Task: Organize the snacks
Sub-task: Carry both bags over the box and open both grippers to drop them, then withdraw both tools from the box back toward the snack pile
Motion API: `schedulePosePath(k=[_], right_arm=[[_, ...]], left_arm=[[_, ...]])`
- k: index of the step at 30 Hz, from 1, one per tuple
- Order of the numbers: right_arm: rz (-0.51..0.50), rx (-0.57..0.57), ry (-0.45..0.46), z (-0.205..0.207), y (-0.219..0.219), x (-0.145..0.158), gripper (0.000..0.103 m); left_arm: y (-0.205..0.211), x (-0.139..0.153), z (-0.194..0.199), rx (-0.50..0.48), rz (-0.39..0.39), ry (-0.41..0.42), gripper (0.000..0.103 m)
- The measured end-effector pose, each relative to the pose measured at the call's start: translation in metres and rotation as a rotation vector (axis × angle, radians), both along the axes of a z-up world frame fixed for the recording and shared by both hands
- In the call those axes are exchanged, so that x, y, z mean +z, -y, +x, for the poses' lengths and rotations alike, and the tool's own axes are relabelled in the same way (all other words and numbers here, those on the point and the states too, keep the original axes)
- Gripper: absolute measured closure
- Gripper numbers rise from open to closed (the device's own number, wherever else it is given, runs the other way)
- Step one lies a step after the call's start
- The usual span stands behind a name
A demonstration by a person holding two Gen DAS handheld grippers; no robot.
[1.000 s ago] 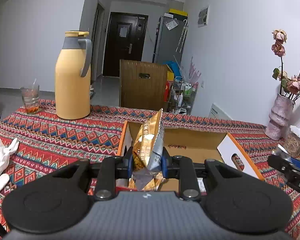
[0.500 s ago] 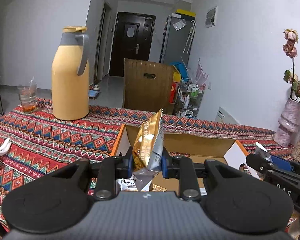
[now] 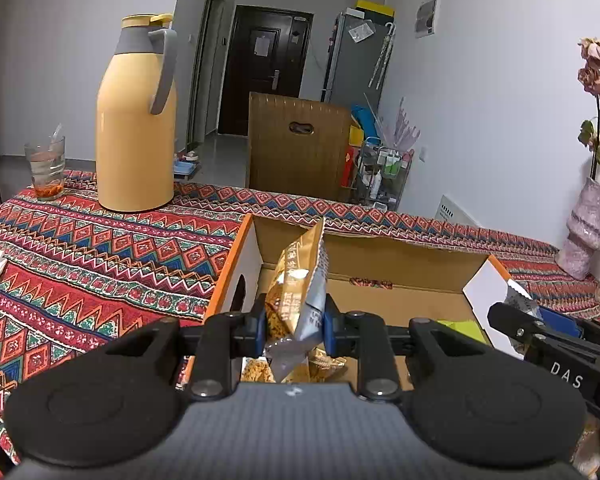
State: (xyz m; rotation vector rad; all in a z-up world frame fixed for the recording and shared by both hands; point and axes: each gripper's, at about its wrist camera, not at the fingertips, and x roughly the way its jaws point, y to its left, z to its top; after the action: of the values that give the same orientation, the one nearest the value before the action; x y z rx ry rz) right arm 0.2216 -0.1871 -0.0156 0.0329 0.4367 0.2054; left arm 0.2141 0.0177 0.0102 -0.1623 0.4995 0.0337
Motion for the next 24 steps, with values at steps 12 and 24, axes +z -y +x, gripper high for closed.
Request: schedulePosePath(k=[12,24], right_arm=[[0.022,-0.031,0.022,-0.010,0.006,0.005,0.002],[0.045,-0.046,0.022,-0.014,0.010,0.010,0.000]], left_arm=[[0.004,0.013,-0.023,0.055,0.025,0.076,0.000],[0.003,0.018,-0.031,0.071,0.023,0.090,0.000]])
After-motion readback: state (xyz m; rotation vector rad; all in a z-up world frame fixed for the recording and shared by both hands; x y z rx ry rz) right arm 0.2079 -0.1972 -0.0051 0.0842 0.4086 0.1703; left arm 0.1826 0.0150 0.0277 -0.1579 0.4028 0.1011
